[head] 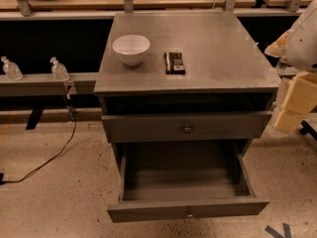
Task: Close middle drawer
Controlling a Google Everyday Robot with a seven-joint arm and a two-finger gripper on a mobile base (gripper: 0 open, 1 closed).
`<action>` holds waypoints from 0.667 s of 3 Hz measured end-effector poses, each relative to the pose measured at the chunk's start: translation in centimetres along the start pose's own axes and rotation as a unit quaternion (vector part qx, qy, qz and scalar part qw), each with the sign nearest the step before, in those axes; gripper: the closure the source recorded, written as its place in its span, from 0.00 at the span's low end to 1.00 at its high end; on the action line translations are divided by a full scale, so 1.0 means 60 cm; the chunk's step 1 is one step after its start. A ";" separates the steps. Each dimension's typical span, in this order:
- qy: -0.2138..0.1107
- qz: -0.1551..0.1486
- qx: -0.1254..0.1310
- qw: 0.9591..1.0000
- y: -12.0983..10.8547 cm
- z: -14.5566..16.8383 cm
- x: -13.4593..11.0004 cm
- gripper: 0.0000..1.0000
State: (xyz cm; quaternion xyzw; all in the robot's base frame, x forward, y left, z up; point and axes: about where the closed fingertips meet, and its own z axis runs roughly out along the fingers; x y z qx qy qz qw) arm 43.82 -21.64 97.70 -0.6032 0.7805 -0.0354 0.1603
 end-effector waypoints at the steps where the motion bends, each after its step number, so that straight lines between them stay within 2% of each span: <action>1: 0.000 0.000 0.000 1.000 0.000 0.000 0.000 0.00; 2: -0.025 -0.011 0.010 1.000 0.004 0.027 -0.004 0.00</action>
Offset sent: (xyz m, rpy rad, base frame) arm 0.0124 0.0262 -0.0862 0.2008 -0.1772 0.1617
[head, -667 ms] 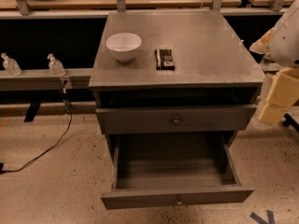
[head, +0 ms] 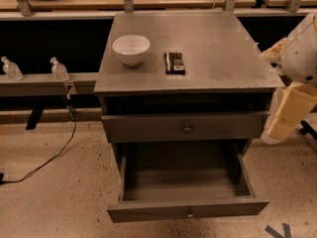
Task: Close middle drawer
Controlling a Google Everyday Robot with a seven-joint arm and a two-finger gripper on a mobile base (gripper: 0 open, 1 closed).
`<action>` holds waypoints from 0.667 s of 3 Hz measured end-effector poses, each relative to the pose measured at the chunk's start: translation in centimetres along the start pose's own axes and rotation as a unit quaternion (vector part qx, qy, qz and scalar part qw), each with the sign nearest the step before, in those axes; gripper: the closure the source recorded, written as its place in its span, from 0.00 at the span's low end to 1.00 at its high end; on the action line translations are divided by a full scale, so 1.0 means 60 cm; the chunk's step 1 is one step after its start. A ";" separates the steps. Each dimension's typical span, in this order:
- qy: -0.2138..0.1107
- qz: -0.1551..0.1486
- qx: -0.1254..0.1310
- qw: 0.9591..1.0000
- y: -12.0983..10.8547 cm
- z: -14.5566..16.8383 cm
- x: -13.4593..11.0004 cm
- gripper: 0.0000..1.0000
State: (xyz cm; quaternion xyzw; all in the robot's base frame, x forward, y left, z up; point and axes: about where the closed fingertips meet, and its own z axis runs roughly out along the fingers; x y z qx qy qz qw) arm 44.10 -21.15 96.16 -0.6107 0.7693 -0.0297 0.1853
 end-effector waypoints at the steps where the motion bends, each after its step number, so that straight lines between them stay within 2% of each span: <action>1: -0.061 -0.032 0.004 0.998 0.057 0.050 -0.015 0.00; 2: -0.145 -0.041 -0.030 0.988 0.125 0.181 -0.023 0.00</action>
Offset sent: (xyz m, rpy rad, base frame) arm 0.0169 0.0841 -0.2380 0.4873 -0.2218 0.2377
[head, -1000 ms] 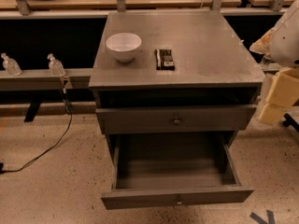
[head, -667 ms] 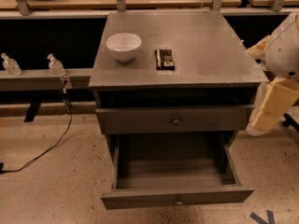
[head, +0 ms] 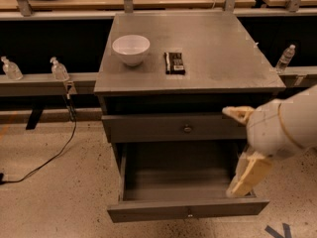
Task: Close middle drawer
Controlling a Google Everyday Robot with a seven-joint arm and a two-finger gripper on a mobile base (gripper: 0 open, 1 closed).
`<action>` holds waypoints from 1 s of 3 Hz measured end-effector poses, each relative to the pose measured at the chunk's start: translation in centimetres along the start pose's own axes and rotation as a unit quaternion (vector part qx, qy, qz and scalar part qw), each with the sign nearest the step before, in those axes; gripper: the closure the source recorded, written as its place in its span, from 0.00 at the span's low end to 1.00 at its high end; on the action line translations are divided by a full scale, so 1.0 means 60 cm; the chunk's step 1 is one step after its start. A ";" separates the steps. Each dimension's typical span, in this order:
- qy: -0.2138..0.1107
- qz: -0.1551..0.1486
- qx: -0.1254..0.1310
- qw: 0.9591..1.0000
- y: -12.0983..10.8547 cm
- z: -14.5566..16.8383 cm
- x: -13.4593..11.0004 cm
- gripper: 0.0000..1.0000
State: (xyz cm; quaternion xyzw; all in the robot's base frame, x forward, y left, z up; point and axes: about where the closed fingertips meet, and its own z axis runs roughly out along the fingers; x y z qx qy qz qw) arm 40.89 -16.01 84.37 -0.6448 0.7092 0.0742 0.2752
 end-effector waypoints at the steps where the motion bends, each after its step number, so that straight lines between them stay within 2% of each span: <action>1: -0.025 -0.018 0.008 0.999 0.005 0.050 0.011 0.00; 2: -0.023 -0.021 0.011 0.999 0.004 0.047 0.010 0.00; 3: -0.018 -0.003 -0.004 1.000 -0.003 0.080 0.036 0.00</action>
Offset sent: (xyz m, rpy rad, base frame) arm 0.0048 0.0091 -0.0308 0.0427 -0.0314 0.0331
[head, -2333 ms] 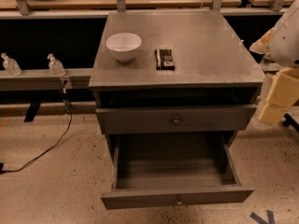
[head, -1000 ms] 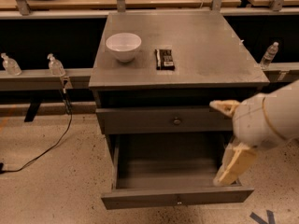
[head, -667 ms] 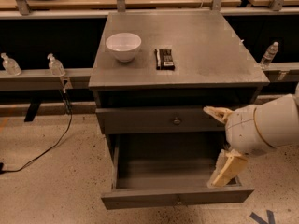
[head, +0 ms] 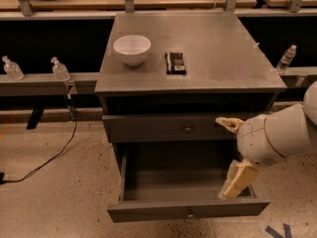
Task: Close middle drawer
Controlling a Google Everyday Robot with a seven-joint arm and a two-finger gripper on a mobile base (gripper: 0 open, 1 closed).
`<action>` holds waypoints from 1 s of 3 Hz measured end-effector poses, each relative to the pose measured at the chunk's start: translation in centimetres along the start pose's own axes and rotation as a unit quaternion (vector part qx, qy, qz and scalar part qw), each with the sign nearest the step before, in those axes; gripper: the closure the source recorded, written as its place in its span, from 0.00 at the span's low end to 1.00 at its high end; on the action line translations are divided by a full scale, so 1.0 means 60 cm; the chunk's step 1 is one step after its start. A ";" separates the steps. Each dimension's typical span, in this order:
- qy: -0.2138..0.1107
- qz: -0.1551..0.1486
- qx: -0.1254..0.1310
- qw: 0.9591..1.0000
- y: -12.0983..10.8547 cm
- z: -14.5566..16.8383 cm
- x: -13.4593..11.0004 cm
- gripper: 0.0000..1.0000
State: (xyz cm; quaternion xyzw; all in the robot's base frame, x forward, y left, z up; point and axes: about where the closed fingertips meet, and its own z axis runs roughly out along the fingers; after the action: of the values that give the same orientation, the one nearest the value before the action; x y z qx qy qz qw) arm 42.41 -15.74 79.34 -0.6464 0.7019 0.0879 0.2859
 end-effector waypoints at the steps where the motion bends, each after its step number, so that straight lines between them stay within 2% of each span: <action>1: 0.012 0.016 -0.013 1.000 0.007 0.062 0.066 0.00; 2: 0.034 0.033 -0.016 0.999 0.019 0.140 0.143 0.00; 3: 0.068 0.038 -0.022 0.997 0.036 0.212 0.204 0.00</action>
Offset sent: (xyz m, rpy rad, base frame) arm 0.0202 -0.0541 -0.2027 -0.0919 0.1115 -0.1087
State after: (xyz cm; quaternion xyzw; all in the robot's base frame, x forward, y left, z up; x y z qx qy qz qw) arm 43.98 -19.62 62.08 -0.6298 0.7418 0.0703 0.2194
